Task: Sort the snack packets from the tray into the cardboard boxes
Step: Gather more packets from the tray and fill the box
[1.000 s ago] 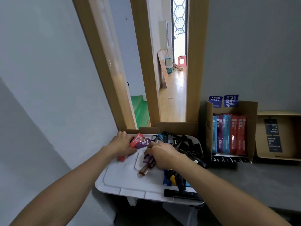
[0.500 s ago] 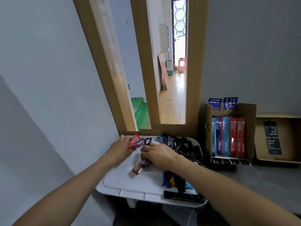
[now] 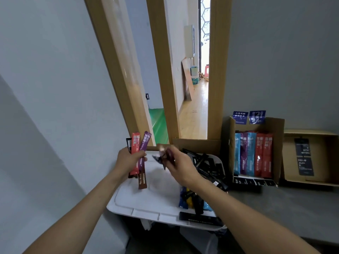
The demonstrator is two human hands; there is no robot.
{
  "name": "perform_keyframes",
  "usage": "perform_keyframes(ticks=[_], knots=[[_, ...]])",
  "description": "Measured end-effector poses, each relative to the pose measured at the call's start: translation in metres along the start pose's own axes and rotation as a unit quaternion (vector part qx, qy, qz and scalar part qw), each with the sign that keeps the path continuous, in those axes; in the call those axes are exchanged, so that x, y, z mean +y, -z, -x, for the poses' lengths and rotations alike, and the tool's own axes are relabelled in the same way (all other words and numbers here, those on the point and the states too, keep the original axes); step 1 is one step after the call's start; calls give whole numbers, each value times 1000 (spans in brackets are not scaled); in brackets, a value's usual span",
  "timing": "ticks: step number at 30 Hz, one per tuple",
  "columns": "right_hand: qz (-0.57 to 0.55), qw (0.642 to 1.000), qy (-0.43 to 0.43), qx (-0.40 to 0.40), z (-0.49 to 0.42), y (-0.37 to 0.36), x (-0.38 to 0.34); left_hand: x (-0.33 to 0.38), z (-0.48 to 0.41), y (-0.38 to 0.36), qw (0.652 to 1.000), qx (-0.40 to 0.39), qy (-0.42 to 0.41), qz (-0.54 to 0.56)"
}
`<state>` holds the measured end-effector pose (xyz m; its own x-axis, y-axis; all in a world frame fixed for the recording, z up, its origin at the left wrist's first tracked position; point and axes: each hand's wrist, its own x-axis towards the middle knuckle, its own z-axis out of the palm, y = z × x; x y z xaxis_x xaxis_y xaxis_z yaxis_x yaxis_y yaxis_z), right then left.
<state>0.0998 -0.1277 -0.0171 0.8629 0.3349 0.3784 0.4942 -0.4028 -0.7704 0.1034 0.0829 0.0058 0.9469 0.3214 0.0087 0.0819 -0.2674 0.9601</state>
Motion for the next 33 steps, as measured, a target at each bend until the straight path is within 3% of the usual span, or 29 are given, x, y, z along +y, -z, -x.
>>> perform_keyframes(ticks=[1, 3, 5, 8, 13, 17, 22, 28, 30, 33], knots=[[-110, 991, -66, 28, 1, 5, -6, 7, 8, -3, 999, -14, 9, 35], [-295, 938, -175, 54, 4, 19, -11, 21, 26, -11, 996, -58, 1, 73], [-394, 892, -217, 43, 12, 34, -8, 36, 43, -22, 989, -123, -25, 82], [-463, 856, -228, 40, 28, 57, -5, 60, 67, -43, 979, -188, -42, 62], [-492, 835, -232, 86, 59, 87, 1, 80, 91, -79, 969, -234, -80, -24], [-484, 831, -239, 134, 84, 116, 7, 85, 99, -103, 973, -225, -53, 6], [-356, 885, -235, 187, 115, 154, 15, 98, 96, -130, 986, -149, -34, 71], [-255, 928, -225, 150, 126, 172, 21, 142, 105, -169, 965, -251, -63, 43], [-301, 926, -198, 110, 129, 178, 19, 152, 106, -182, 964, -250, -91, 8], [-404, 891, -199, 58, 134, 187, 19, 162, 103, -187, 959, -274, -75, 9]])
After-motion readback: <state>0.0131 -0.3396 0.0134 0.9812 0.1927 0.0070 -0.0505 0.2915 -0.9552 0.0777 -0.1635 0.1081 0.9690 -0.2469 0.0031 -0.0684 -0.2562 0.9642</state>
